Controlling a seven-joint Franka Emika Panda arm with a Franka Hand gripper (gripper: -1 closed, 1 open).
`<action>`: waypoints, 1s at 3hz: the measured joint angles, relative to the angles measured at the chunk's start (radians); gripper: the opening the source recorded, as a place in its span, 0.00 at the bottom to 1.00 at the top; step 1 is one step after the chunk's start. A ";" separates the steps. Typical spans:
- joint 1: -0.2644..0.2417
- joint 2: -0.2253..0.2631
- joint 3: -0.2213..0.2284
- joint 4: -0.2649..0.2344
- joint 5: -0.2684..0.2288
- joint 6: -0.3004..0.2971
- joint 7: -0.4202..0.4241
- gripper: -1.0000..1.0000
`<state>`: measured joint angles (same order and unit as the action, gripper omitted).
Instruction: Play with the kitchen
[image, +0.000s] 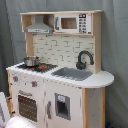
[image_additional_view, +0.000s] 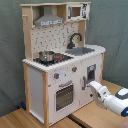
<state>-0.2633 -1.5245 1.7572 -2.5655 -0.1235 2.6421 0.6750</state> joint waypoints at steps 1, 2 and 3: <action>-0.042 0.000 -0.007 0.001 -0.035 0.037 0.093 1.00; -0.079 -0.001 -0.016 0.001 -0.076 0.072 0.178 1.00; -0.113 -0.001 -0.030 0.002 -0.128 0.105 0.269 1.00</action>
<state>-0.3767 -1.5253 1.7273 -2.5640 -0.2517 2.7473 0.9440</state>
